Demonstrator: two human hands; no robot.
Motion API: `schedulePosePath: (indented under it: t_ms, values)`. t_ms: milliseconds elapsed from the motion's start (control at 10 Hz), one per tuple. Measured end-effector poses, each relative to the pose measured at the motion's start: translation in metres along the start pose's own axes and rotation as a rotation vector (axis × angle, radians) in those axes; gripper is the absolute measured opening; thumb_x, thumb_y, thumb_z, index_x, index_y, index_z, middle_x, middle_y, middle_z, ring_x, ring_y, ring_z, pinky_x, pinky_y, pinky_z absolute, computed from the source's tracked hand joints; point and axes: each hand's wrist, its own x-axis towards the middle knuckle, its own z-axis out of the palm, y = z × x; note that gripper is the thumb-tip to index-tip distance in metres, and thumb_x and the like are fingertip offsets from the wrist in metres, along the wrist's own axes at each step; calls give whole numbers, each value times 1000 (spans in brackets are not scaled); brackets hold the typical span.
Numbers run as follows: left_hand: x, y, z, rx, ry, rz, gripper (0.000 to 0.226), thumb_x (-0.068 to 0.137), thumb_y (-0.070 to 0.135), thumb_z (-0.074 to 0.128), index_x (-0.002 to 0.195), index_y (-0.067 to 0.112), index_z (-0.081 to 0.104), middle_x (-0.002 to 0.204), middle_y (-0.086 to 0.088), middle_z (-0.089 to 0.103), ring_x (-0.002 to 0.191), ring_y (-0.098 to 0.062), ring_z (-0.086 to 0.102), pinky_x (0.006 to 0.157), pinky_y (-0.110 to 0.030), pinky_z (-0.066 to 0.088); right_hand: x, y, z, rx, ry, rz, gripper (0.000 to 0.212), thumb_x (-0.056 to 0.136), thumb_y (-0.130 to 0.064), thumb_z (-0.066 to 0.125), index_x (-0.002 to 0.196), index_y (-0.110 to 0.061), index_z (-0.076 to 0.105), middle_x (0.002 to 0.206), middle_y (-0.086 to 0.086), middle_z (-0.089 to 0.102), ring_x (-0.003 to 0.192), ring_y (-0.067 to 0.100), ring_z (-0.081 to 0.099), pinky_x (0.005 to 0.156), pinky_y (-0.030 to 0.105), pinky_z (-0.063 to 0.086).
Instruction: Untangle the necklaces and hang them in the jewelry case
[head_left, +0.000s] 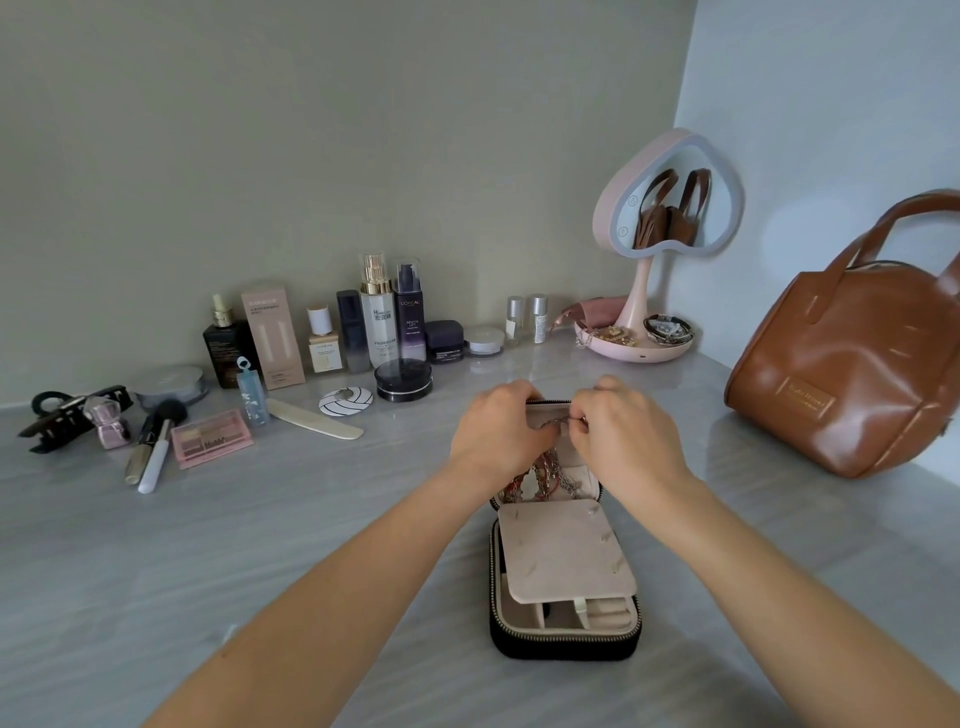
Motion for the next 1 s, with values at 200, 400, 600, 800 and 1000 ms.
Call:
schedulePosePath:
  t_ms: [200, 400, 600, 800, 1000]
  values:
    - [-2, -8, 5, 31, 20, 15, 32, 77, 30, 62, 106, 20, 58, 109, -2, 62, 103, -23, 55, 77, -35, 49, -16, 2, 4, 51, -73, 9, 21, 88, -21, 50, 81, -11, 67, 85, 4, 46, 79, 33, 57, 57, 31, 34]
    - [-9, -12, 6, -55, 86, 36, 56, 77, 32, 69, 127, 18, 48, 124, -2, 51, 116, -18, 49, 93, -27, 40, -21, 9, 8, 268, 25, 107, 14, 84, -26, 58, 94, -17, 63, 80, -4, 46, 75, 24, 54, 60, 29, 37]
    - [-29, -22, -2, -144, 30, 43, 73, 76, 33, 72, 137, 20, 34, 134, 2, 39, 119, -12, 45, 96, -20, 36, -25, 21, 18, 558, -253, 331, 54, 86, -36, 58, 132, -18, 36, 91, -2, 52, 92, 22, 55, 76, 27, 35]
    - [-62, -46, -7, -312, -99, -128, 69, 87, 27, 59, 143, 29, 18, 125, 8, 43, 93, -15, 62, 86, -30, 50, -23, 23, 25, 642, -348, 336, 40, 92, -30, 48, 125, -9, 43, 70, 5, 60, 61, 15, 51, 61, 30, 38]
    - [-65, -47, -7, -400, -49, -143, 54, 92, 14, 50, 139, 32, 29, 112, -4, 59, 96, -21, 61, 91, -36, 50, -21, 13, 5, 620, -454, 317, 39, 92, -31, 48, 123, -9, 40, 73, 7, 63, 52, 16, 56, 51, 28, 46]
